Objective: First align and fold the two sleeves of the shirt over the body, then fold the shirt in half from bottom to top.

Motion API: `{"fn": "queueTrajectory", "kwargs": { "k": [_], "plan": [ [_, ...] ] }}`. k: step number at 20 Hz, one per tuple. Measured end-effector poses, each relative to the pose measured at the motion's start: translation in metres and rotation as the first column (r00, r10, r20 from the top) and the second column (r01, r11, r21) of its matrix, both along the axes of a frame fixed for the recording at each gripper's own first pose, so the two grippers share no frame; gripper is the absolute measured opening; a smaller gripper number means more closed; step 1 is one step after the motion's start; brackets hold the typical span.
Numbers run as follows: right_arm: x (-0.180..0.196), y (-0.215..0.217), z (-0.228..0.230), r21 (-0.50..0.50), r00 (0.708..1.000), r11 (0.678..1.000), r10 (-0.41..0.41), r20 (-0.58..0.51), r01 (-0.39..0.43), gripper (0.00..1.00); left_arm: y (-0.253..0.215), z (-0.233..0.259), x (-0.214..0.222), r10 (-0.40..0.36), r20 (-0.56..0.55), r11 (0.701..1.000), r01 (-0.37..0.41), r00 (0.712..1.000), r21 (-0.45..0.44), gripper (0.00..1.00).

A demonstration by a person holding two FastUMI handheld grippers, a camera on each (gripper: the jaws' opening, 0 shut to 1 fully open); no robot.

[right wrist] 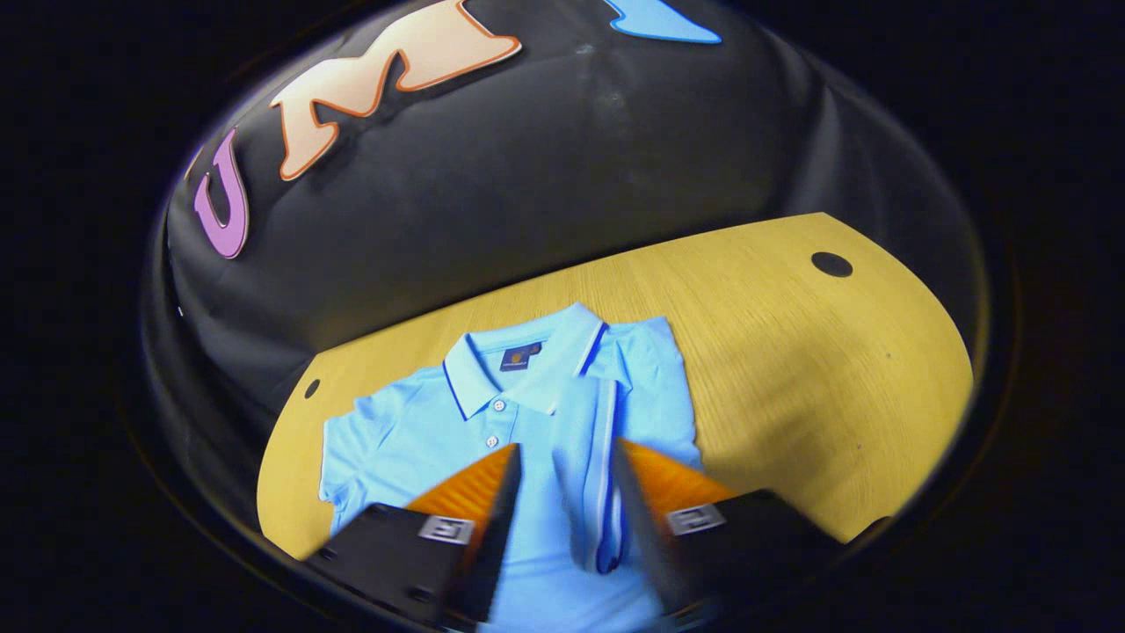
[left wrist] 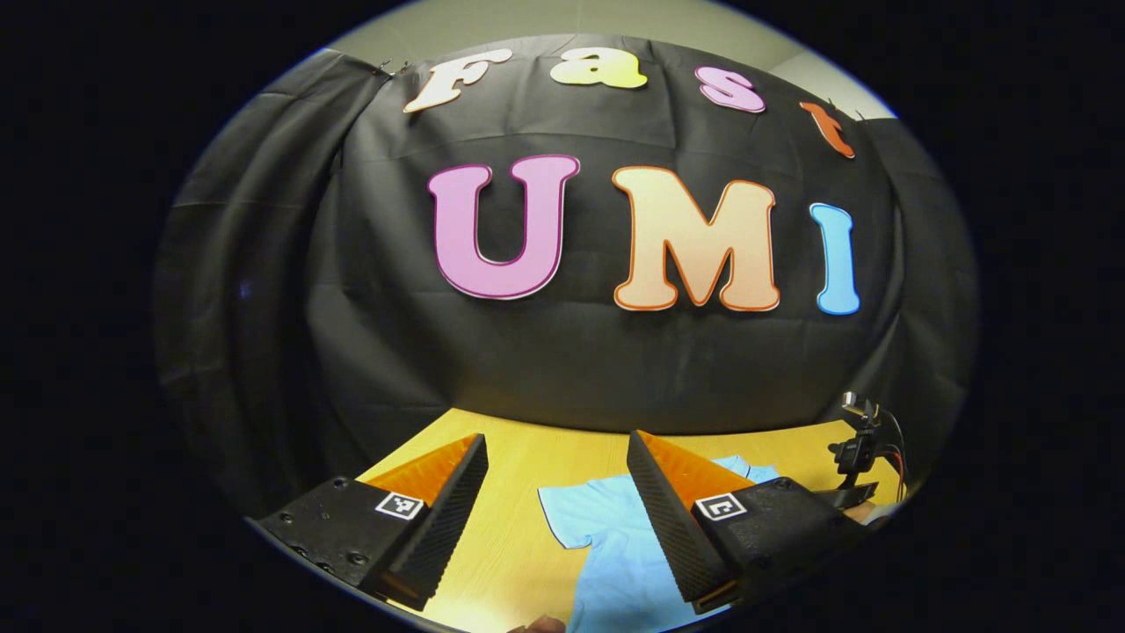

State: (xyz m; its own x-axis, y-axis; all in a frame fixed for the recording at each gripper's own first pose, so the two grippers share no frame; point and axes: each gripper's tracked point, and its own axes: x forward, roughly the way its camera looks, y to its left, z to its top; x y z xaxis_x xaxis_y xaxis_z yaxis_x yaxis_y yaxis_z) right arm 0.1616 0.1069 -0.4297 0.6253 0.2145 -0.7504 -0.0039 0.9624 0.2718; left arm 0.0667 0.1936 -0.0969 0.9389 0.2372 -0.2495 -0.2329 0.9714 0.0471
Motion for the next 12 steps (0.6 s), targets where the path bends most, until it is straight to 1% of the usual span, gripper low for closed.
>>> {"fn": "queueTrajectory", "kwargs": {
  "k": [2, 4, 5, 6, 7, 8, 9, 10, 12],
  "plan": [
    [-0.003, -0.001, 0.01, -0.019, 0.999, 0.999, 0.029, 0.03, -0.029, 1.0, 0.006, -0.009, 0.003, 0.01, -0.013, 1.0, -0.011, 1.0, -0.012, 0.96],
    [-0.008, -0.007, 0.024, -0.045, 0.997, 0.997, 0.057, 0.05, -0.055, 0.98, 0.01, -0.02, 0.008, 0.015, -0.027, 1.0, -0.015, 1.0, -0.02, 0.96],
    [-0.011, -0.009, 0.035, -0.05, 0.996, 0.997, 0.066, 0.062, -0.063, 0.93, 0.01, -0.027, 0.011, 0.012, -0.035, 1.0, -0.013, 0.999, -0.026, 0.96],
    [-0.015, -0.012, 0.044, -0.055, 0.994, 0.996, 0.073, 0.076, -0.069, 0.93, 0.011, -0.034, 0.015, 0.007, -0.047, 0.999, -0.009, 0.999, -0.032, 0.95],
    [-0.019, -0.016, 0.053, -0.062, 0.993, 0.995, 0.078, 0.091, -0.073, 0.98, 0.011, -0.041, 0.021, 0.002, -0.056, 0.999, -0.004, 0.998, -0.039, 0.95],
    [-0.025, -0.021, 0.062, -0.072, 0.991, 0.995, 0.079, 0.104, -0.072, 0.98, 0.01, -0.05, 0.026, -0.006, -0.068, 0.999, 0.002, 0.998, -0.05, 0.95],
    [-0.032, -0.026, 0.071, -0.074, 0.99, 0.994, 0.084, 0.114, -0.076, 0.93, 0.01, -0.057, 0.031, -0.011, -0.077, 0.998, 0.006, 0.997, -0.063, 0.95],
    [-0.04, -0.03, 0.078, -0.08, 0.989, 0.994, 0.087, 0.124, -0.077, 0.98, 0.01, -0.066, 0.037, -0.013, -0.089, 0.997, 0.006, 0.996, -0.075, 0.95],
    [-0.058, -0.044, 0.086, -0.112, 0.986, 0.99, 0.101, 0.133, -0.086, 0.98, 0.008, -0.085, 0.048, -0.02, -0.117, 0.996, 0.009, 0.993, -0.094, 0.95]
  ]
}}
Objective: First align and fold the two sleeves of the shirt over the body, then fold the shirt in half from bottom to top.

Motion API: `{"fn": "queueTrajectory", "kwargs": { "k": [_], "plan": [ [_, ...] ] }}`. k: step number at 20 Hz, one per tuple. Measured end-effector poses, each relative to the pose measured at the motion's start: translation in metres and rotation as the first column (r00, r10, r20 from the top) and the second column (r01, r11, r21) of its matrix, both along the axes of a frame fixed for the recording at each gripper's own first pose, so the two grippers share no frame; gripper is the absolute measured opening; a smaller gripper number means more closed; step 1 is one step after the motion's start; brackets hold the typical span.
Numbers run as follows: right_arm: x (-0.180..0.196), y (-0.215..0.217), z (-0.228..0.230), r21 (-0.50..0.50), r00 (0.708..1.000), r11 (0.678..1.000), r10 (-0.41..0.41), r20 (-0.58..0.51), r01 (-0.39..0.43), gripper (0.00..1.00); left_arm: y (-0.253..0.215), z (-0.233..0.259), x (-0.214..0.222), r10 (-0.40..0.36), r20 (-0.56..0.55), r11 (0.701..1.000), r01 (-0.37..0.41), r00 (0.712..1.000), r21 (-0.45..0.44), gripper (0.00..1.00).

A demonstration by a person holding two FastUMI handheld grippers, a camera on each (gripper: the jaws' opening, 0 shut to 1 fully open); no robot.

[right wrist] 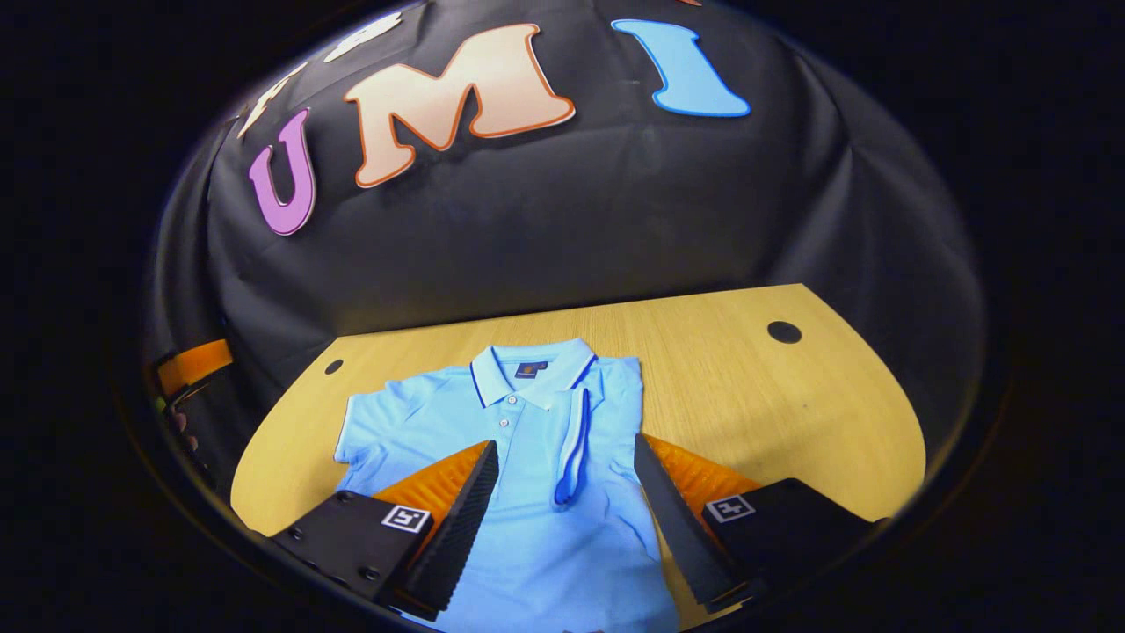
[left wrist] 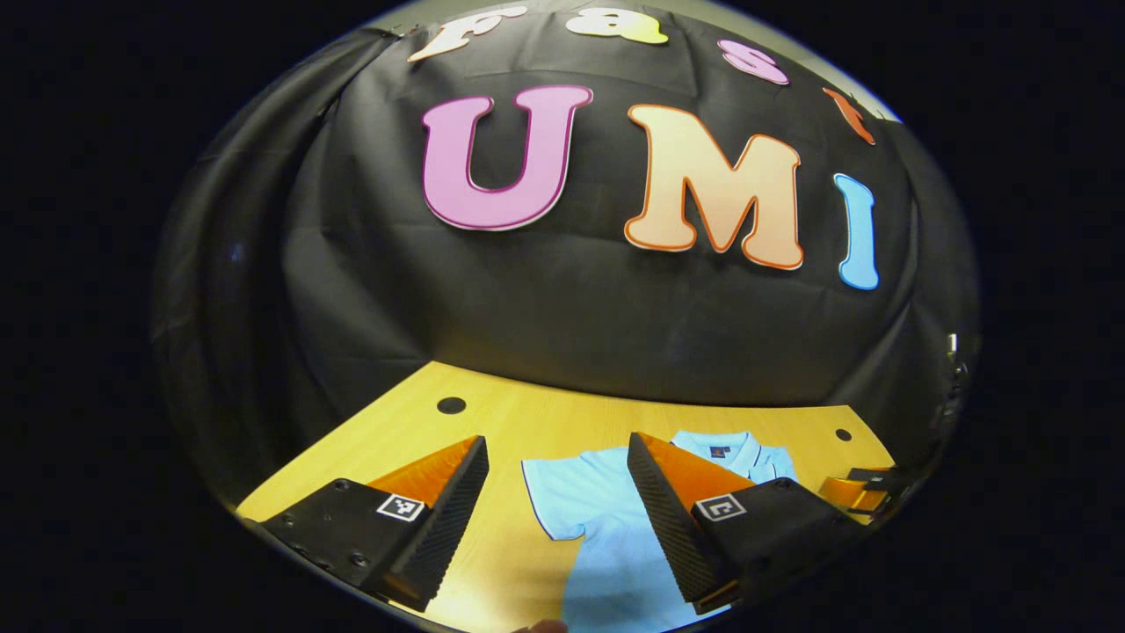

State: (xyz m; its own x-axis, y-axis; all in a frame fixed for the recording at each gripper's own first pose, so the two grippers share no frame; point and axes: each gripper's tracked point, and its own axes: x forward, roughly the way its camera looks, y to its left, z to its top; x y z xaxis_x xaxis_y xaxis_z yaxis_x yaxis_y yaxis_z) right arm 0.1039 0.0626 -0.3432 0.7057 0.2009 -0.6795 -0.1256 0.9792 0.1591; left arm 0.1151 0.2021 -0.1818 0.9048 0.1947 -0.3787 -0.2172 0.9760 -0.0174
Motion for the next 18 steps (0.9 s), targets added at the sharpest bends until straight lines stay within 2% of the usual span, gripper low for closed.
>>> {"fn": "queueTrajectory", "kwargs": {
  "k": [3, 4, 6, 7, 8, 9, 10, 18],
  "plan": [
    [-0.029, -0.022, 0.003, -0.03, 1.0, 1.0, -0.008, -0.017, 0.008, 0.98, -0.001, -0.027, 0.018, -0.018, -0.043, 1.0, 0.017, 0.999, -0.016, 0.95],
    [-0.038, -0.029, 0.002, -0.038, 0.999, 0.999, -0.02, -0.026, 0.019, 0.94, -0.001, -0.035, 0.021, -0.02, -0.062, 1.0, 0.018, 0.998, -0.025, 0.95],
    [-0.058, -0.043, -0.001, -0.05, 0.998, 0.998, -0.042, -0.048, 0.04, 0.98, 0.002, -0.055, 0.03, -0.015, -0.094, 0.999, 0.011, 0.995, -0.044, 0.95],
    [-0.065, -0.049, -0.002, -0.055, 0.997, 0.997, -0.052, -0.061, 0.049, 0.93, 0.004, -0.064, 0.036, -0.008, -0.105, 0.999, 0.002, 0.994, -0.054, 0.95],
    [-0.073, -0.053, -0.003, -0.056, 0.995, 0.997, -0.063, -0.074, 0.059, 0.93, 0.006, -0.074, 0.039, -0.003, -0.116, 0.998, -0.004, 0.993, -0.06, 0.95],
    [-0.079, -0.055, -0.002, -0.05, 0.994, 0.997, -0.069, -0.085, 0.064, 0.93, 0.009, -0.085, 0.042, 0.004, -0.137, 0.998, -0.012, 0.991, -0.06, 0.95],
    [-0.084, -0.056, 0.002, -0.047, 0.994, 0.997, -0.07, -0.086, 0.066, 0.98, 0.011, -0.096, 0.044, 0.003, -0.158, 0.998, -0.014, 0.987, -0.064, 0.95],
    [-0.103, -0.046, 0.013, -0.054, 0.997, 0.998, -0.032, -0.072, 0.029, 0.98, 0.029, -0.168, 0.064, 0.058, -0.292, 0.991, -0.09, 0.955, -0.097, 0.95]
  ]
}}
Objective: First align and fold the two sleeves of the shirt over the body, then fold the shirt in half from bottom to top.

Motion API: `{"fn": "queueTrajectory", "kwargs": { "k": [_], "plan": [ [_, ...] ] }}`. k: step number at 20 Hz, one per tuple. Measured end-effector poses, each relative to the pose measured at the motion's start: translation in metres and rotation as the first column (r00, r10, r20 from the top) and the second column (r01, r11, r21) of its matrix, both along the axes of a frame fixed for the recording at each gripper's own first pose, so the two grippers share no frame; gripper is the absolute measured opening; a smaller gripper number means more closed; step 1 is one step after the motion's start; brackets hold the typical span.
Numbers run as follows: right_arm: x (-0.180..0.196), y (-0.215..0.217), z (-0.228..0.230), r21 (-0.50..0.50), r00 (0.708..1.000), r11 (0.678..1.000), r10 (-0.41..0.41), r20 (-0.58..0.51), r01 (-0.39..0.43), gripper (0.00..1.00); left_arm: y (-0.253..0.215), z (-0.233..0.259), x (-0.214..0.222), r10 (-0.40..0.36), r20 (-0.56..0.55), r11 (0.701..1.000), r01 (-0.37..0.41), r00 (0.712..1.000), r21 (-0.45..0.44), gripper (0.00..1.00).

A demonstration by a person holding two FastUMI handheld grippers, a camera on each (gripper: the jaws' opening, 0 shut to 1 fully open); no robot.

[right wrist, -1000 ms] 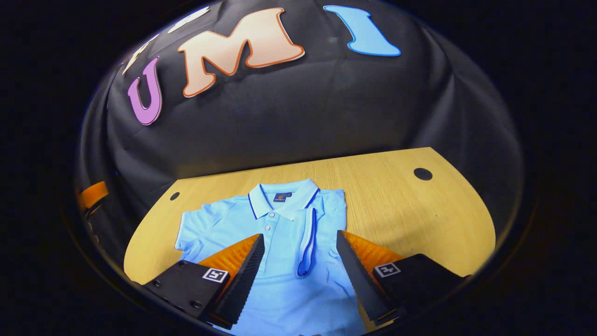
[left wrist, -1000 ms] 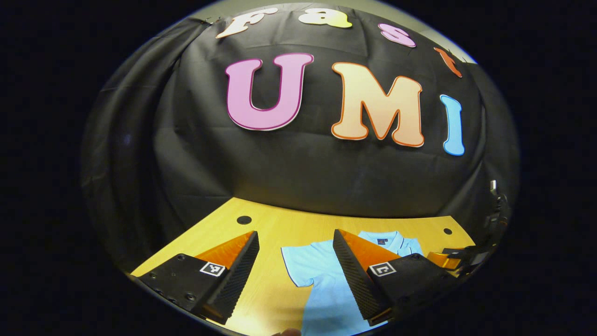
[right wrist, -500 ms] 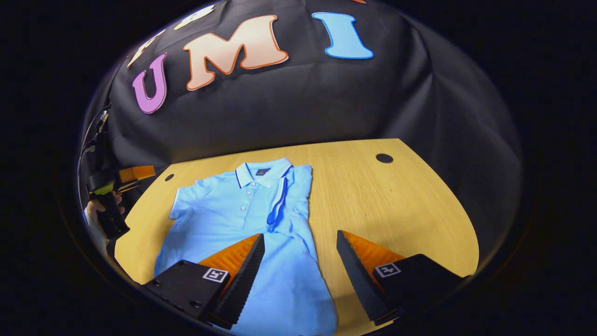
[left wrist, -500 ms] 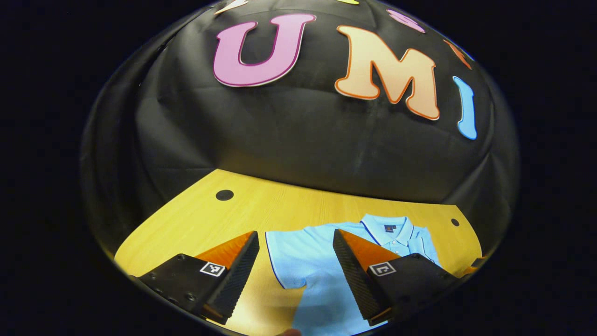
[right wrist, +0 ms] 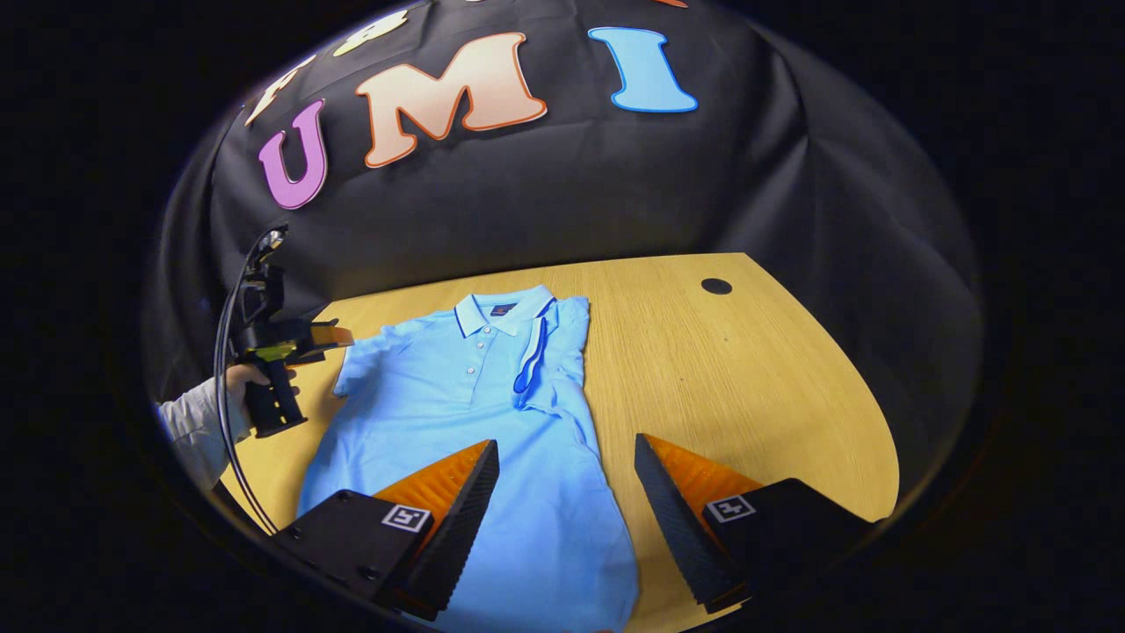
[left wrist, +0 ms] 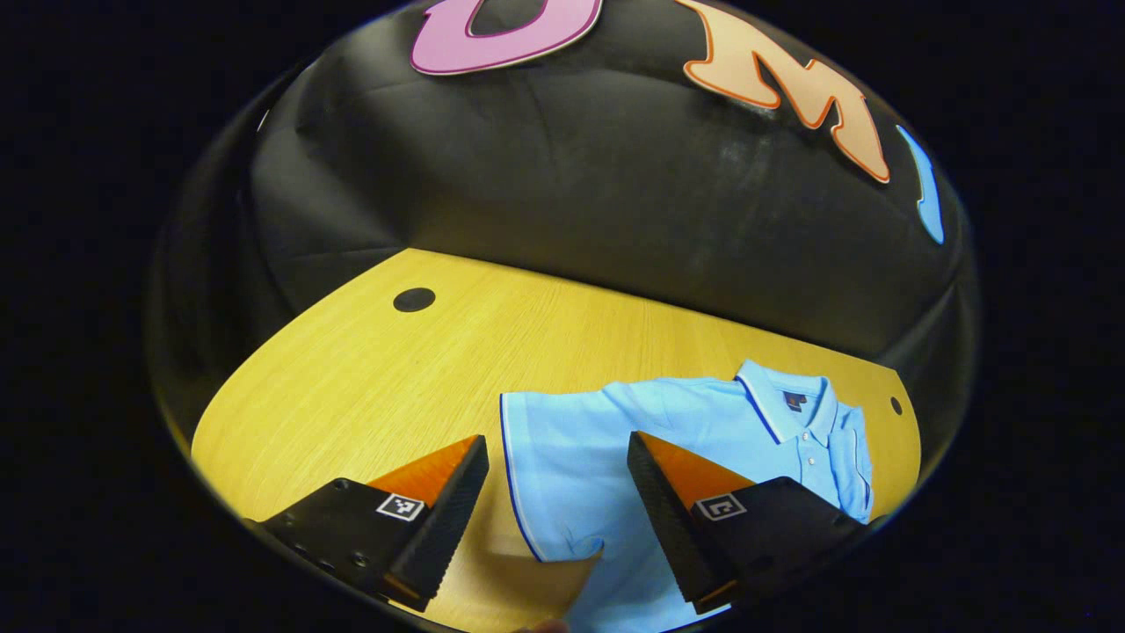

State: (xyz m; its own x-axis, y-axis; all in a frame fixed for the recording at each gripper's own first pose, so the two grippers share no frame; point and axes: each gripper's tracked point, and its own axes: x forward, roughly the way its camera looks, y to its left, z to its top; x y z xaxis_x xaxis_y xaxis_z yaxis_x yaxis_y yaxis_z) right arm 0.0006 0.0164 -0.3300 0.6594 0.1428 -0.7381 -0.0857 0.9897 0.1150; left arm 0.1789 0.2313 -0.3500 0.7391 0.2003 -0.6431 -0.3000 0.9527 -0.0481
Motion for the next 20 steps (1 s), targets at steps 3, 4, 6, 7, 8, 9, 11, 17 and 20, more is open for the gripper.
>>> {"fn": "queueTrajectory", "kwargs": {
  "k": [3, 4, 6, 7, 8, 9, 11, 17, 20],
  "plan": [
    [-0.003, -0.003, 0.002, -0.012, 1.0, 1.0, 0.005, 0.001, -0.005, 0.98, 0.006, -0.019, 0.002, 0.018, -0.05, 0.999, -0.016, 0.999, 0.031, 0.96],
    [-0.003, -0.004, 0.002, -0.013, 1.0, 1.0, 0.002, 0.004, -0.002, 0.98, 0.005, -0.026, 0.0, 0.016, -0.065, 0.999, -0.013, 0.998, 0.037, 0.95],
    [-0.002, -0.008, 0.004, -0.011, 1.0, 1.0, -0.008, 0.007, 0.008, 0.98, 0.007, -0.034, -0.002, 0.018, -0.093, 0.999, -0.013, 0.995, 0.045, 0.95],
    [-0.001, -0.01, 0.005, -0.012, 1.0, 1.0, -0.014, 0.007, 0.014, 0.98, 0.01, -0.036, -0.002, 0.025, -0.101, 0.998, -0.019, 0.995, 0.058, 0.95],
    [-0.001, -0.011, 0.004, -0.01, 1.0, 1.0, -0.018, 0.007, 0.018, 0.98, 0.01, -0.037, -0.001, 0.027, -0.097, 0.998, -0.021, 0.995, 0.066, 0.95],
    [0.0, -0.012, 0.005, -0.008, 1.0, 1.0, -0.02, 0.007, 0.02, 0.98, 0.009, -0.038, -0.001, 0.025, -0.098, 0.997, -0.018, 0.995, 0.071, 0.94],
    [-0.001, -0.012, 0.003, -0.009, 1.0, 1.0, -0.02, 0.003, 0.02, 0.98, 0.009, -0.038, 0.0, 0.022, -0.098, 0.997, -0.014, 0.995, 0.075, 0.94],
    [-0.002, -0.007, 0.001, 0.01, 1.0, 1.0, -0.013, -0.001, 0.013, 0.98, -0.014, -0.04, 0.01, -0.022, -0.068, 0.999, 0.025, 0.997, 0.047, 0.45],
    [-0.003, -0.009, 0.001, 0.027, 1.0, 0.999, -0.027, 0.007, 0.027, 0.93, -0.017, -0.039, 0.016, -0.001, -0.04, 0.998, 0.003, 0.999, 0.058, 0.01]
  ]
}}
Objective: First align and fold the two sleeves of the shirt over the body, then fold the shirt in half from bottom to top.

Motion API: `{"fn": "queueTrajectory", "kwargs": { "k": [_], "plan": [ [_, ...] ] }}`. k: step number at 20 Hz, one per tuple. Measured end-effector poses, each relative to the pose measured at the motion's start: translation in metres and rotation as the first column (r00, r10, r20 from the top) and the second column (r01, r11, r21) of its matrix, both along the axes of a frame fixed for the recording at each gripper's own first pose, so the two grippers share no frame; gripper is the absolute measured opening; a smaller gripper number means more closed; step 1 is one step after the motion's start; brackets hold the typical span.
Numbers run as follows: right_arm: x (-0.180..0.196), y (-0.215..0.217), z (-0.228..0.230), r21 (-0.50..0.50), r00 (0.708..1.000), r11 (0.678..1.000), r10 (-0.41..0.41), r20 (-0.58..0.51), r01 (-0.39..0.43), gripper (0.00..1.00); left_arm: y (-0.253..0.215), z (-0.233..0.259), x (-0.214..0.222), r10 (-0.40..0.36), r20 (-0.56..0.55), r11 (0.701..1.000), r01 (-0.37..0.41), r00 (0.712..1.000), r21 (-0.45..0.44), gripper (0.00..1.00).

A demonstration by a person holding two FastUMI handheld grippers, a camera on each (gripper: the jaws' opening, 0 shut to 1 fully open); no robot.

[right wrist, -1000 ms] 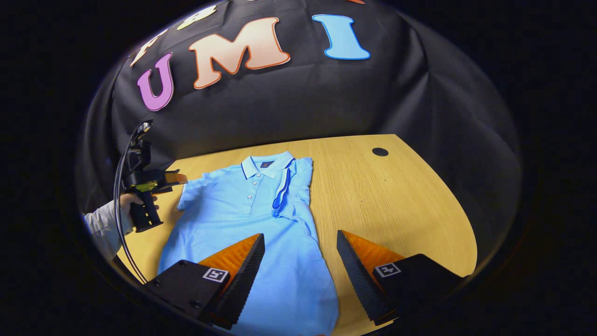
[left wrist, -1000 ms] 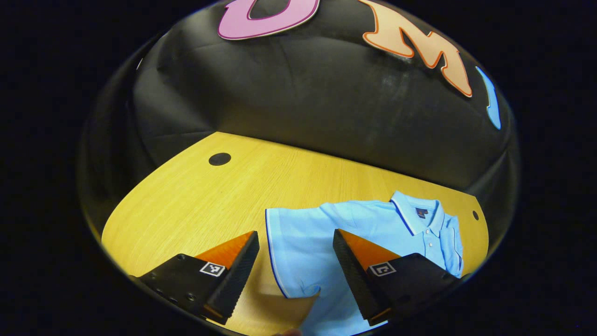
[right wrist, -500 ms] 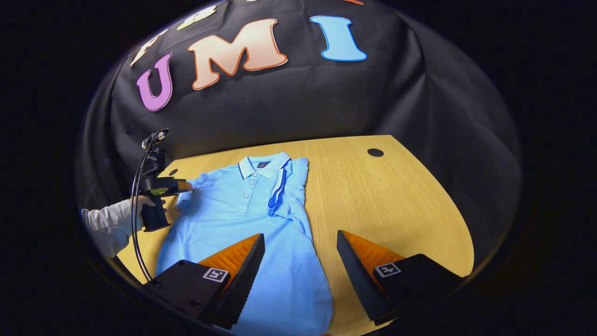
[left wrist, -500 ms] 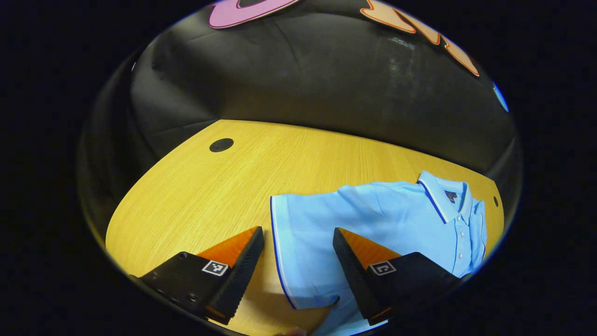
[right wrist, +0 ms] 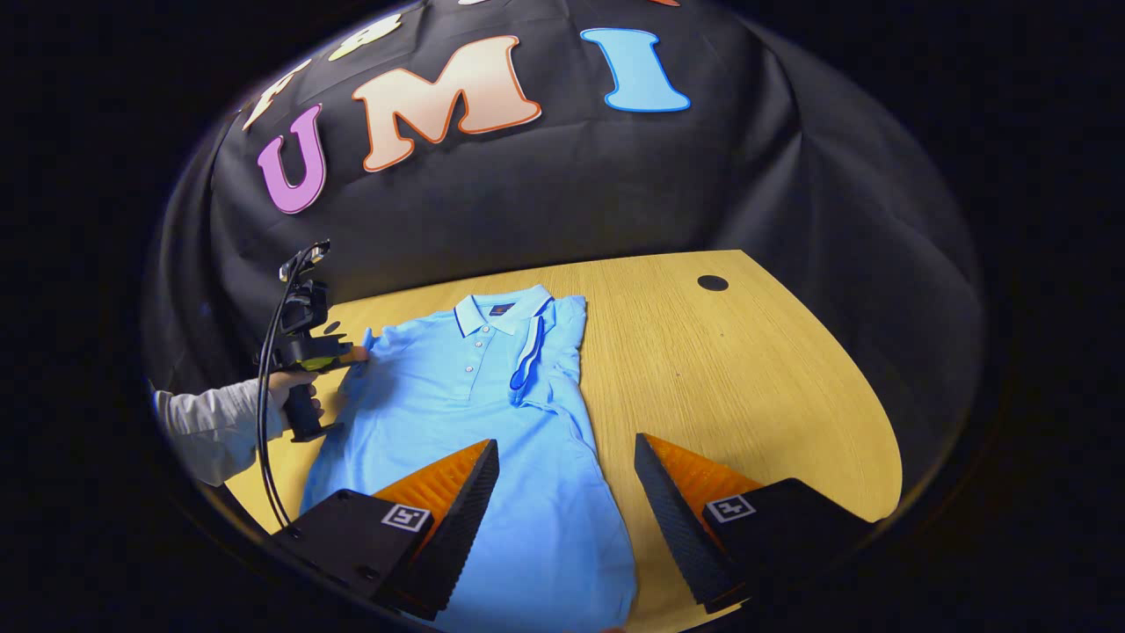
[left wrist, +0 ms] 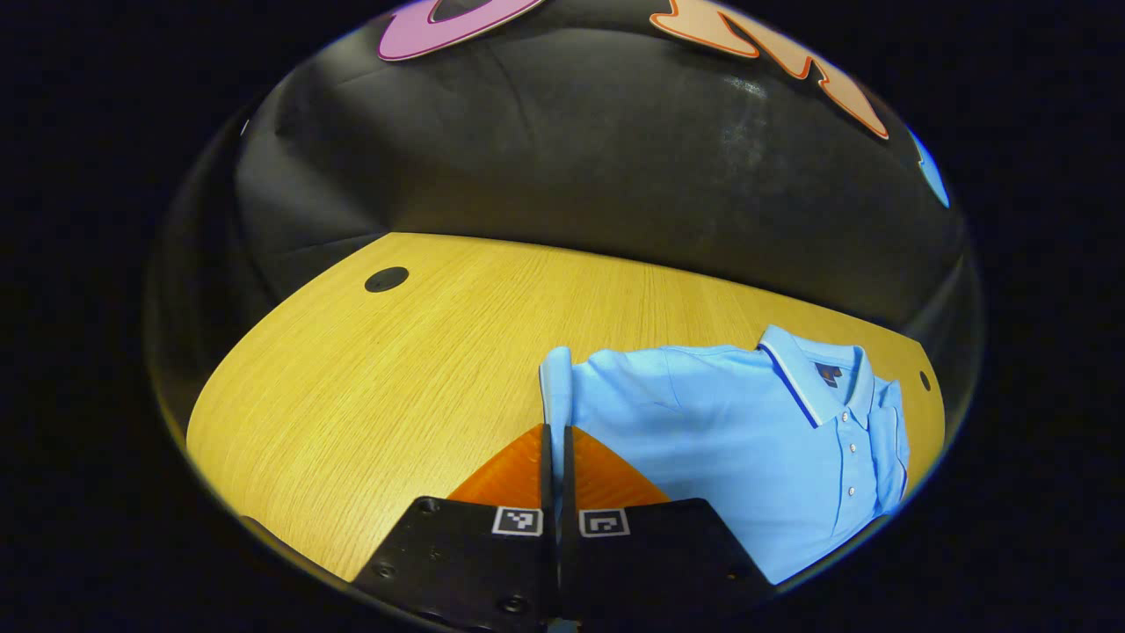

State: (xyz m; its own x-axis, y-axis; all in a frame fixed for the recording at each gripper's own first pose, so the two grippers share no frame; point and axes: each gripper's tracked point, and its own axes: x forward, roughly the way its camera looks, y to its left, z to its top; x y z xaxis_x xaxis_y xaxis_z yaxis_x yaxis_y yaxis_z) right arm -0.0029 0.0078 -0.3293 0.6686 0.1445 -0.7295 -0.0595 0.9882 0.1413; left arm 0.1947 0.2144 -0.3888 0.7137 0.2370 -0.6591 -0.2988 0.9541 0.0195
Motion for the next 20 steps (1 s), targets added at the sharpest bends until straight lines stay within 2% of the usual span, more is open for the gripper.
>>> {"fn": "queueTrajectory", "kwargs": {
  "k": [1, 3, 5, 6, 7, 8, 9, 10, 11, 14, 17, 20],
  "plan": [
    [-0.001, -0.003, 0.0, -0.003, 1.0, 1.0, -0.001, 0.002, 0.001, 0.98, -0.002, 0.003, 0.001, -0.003, -0.002, 1.0, 0.003, 1.0, -0.001, 0.0],
    [-0.004, -0.01, 0.004, -0.014, 1.0, 1.0, -0.001, 0.012, 0.001, 0.98, -0.011, 0.005, -0.007, 0.005, -0.041, 1.0, -0.006, 0.999, -0.026, 0.0],
    [-0.006, -0.016, 0.008, -0.004, 1.0, 1.0, -0.012, 0.019, 0.012, 0.98, -0.027, 0.015, -0.005, -0.01, -0.028, 0.998, 0.008, 1.0, -0.059, 0.0],
    [-0.008, -0.02, 0.009, -0.001, 1.0, 1.0, -0.02, 0.019, 0.02, 0.93, -0.033, 0.024, -0.005, -0.019, -0.019, 0.998, 0.017, 1.0, -0.065, 0.0],
    [-0.009, -0.023, 0.01, 0.001, 1.0, 1.0, -0.024, 0.019, 0.024, 0.98, -0.04, 0.033, -0.004, -0.027, -0.006, 0.998, 0.027, 1.0, -0.065, 0.0],
    [-0.01, -0.026, 0.011, 0.0, 0.999, 1.0, -0.029, 0.02, 0.029, 0.98, -0.051, 0.041, -0.002, -0.04, 0.009, 0.996, 0.041, 0.999, -0.073, 0.0],
    [-0.01, -0.028, 0.013, 0.003, 0.999, 0.999, -0.032, 0.024, 0.032, 0.98, -0.063, 0.049, 0.0, -0.057, 0.029, 0.995, 0.059, 0.998, -0.085, 0.0],
    [-0.012, -0.029, 0.014, 0.001, 0.999, 0.999, -0.033, 0.03, 0.033, 0.93, -0.076, 0.056, 0.001, -0.083, 0.037, 0.991, 0.087, 0.996, -0.097, 0.0],
    [-0.012, -0.031, 0.014, -0.003, 0.999, 1.0, -0.03, 0.032, 0.03, 0.97, -0.09, 0.059, 0.001, -0.112, 0.039, 0.987, 0.116, 0.993, -0.109, 0.0],
    [-0.016, -0.033, 0.014, -0.005, 0.999, 1.0, -0.029, 0.033, 0.029, 0.98, -0.126, 0.069, 0.006, -0.186, 0.06, 0.976, 0.191, 0.981, -0.103, 0.0],
    [-0.019, -0.033, 0.014, 0.009, 0.999, 0.999, -0.034, 0.028, 0.034, 0.98, -0.168, 0.06, 0.003, -0.258, 0.054, 0.952, 0.263, 0.965, -0.155, 0.0],
    [-0.022, -0.034, 0.013, 0.005, 0.999, 0.999, -0.032, 0.022, 0.031, 0.98, -0.19, 0.043, -0.003, -0.302, 0.016, 0.941, 0.301, 0.953, -0.158, 0.0]
  ]
}}
